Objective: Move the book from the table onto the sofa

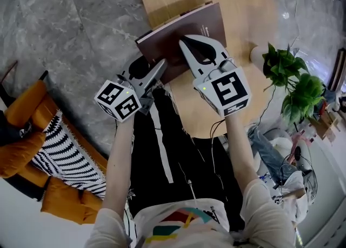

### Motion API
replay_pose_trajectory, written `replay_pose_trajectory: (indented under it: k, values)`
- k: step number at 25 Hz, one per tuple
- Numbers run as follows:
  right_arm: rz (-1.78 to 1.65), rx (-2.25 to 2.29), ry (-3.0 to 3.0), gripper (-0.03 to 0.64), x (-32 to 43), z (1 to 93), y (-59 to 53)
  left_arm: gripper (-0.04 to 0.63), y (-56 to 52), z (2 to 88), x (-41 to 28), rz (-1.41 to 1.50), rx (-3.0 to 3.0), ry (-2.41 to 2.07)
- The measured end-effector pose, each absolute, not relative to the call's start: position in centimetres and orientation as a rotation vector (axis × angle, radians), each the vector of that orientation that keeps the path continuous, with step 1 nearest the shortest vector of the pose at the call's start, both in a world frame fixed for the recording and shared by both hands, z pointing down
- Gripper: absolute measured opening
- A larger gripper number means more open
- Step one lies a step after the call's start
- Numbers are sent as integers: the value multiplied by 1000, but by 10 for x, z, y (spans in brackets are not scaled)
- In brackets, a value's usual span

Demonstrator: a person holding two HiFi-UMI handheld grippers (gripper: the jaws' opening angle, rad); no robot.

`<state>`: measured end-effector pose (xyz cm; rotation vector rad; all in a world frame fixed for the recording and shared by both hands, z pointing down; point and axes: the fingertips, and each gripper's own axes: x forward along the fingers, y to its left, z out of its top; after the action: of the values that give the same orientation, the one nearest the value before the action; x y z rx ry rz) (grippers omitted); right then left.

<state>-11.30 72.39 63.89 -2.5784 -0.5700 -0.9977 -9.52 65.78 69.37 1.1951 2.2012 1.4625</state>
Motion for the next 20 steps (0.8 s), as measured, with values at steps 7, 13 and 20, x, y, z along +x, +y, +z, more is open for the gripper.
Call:
replay_pose_trajectory:
  k: [7, 13, 20]
  values:
    - [-927, -2593, -606, 14, -115, 604, 728, 165, 670, 649, -86, 1392, 1179, 2167]
    - [-867, -2595, -633, 13, -115, 564, 728, 153, 685, 605, -76, 1315, 1223, 2212]
    - [-753, -2585, -713, 12, -119, 488, 734, 153, 703, 517, -41, 1176, 1312, 2188]
